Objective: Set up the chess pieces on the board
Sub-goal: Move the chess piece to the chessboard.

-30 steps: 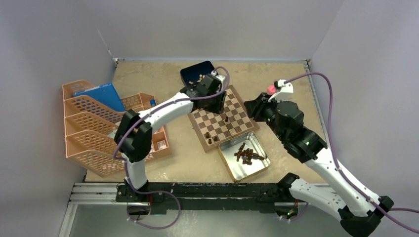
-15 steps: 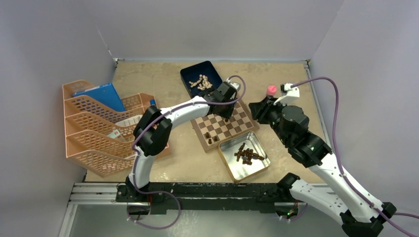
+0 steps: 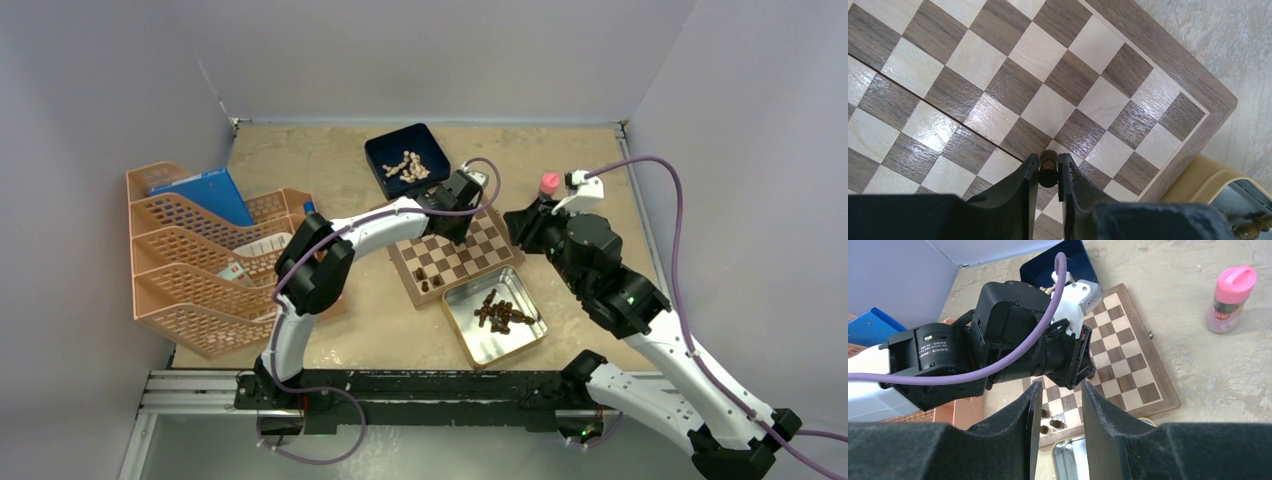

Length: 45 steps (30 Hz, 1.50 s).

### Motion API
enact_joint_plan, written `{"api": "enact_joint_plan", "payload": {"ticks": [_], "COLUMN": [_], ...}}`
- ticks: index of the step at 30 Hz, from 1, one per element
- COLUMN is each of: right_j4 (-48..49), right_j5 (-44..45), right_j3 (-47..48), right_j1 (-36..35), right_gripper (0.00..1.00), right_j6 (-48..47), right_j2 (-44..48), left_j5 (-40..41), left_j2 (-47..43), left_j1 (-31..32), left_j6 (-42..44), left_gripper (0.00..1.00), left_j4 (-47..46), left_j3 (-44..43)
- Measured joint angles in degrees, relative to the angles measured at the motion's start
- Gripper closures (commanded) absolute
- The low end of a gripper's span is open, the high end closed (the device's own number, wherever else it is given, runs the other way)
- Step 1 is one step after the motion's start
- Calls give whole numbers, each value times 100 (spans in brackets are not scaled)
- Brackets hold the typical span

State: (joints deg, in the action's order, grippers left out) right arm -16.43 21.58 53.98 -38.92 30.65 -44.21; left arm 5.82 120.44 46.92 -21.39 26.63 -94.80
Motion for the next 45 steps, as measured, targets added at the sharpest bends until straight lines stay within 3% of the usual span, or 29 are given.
{"api": "enact_joint_plan", "payload": {"ticks": [18, 33, 45], "right_j4": [175, 361, 361], "right_j5": [-164, -485, -632], "right_j3": [-549, -619, -645], "right_j1": [0, 0, 0], "right_gripper": [63, 62, 62], "right_j6": [66, 129, 144], "right_j2": [-131, -267, -267], "left_j5": [522, 612, 638], "left_j2": [-160, -798, -780], "left_j1": [-59, -1484, -1729], "left_j6": [-4, -52, 2], "left_gripper": [87, 87, 87], "left_j4": [573, 822, 789], "left_j3": [-24, 168, 236]}}
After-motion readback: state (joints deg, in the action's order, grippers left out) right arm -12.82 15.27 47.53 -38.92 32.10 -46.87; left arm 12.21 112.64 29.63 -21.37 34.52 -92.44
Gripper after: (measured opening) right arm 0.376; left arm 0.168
